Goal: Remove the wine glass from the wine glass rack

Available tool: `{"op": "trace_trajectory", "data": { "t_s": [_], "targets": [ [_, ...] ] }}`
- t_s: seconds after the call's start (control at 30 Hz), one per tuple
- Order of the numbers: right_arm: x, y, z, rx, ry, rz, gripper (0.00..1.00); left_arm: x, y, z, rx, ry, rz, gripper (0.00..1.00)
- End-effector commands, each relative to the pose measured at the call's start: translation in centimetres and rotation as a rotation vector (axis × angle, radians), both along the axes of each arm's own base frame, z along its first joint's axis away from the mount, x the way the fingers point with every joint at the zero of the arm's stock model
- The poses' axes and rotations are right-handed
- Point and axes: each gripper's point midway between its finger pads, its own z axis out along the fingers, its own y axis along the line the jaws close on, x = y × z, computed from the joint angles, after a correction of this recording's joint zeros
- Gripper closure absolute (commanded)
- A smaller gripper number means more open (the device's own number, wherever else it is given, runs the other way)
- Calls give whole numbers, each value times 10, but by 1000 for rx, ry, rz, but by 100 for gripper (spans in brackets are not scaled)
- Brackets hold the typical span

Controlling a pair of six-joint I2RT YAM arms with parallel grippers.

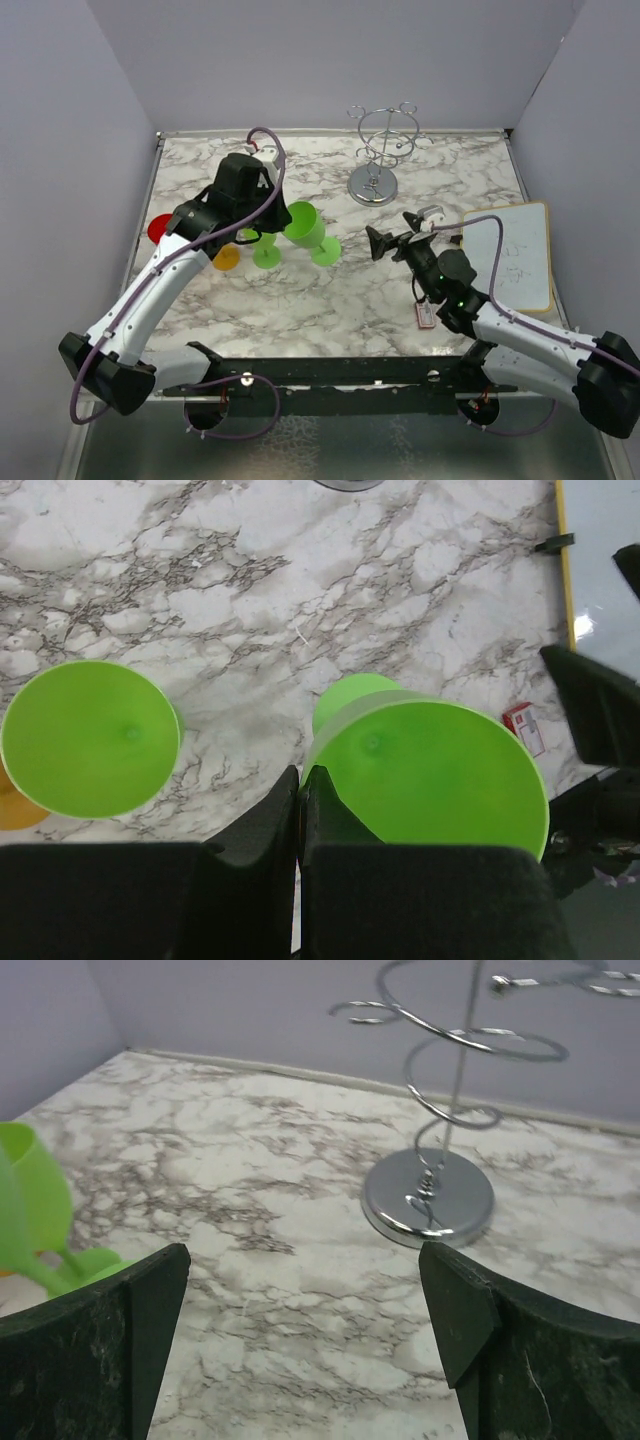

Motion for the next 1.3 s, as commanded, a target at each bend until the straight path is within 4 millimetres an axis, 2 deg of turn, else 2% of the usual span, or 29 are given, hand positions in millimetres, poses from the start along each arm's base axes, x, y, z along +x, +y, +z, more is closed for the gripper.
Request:
{"op": "trace_trajectory", "data": {
  "t_s": [0.0,0.07,0.1,0.23,0.4,0.53,0.73,0.97,1.27],
  "targets": [
    [20,-27,-22,165,230,-16,1,21,2,-12,96,-40,59,100],
    [27,-35,-24,203,278,10,1,24,-5,-22,135,-31,53,100],
    [30,-36,-20,206,288,19,1,26,-7,-27,155,-24,51,100],
    [39,-36,-25,154,363,7,1,38,-12,-48,224,-10,62,100],
    [36,-33,-11,141,351,39,1,51,-14,-72,273,0,79,100],
    [33,-36,-4,136,324,36,1,61,-7,-86,328,-5,118,100],
    [31,-43,-7,116,326,11,1,69,-12,-97,340,-6,110,100],
    [29,-41,-10,124,342,23,1,76,-14,-106,359,-3,113,99],
    [29,-42,6,125,316,21,1,73,-5,-108,387,-10,127,84]
  ]
}}
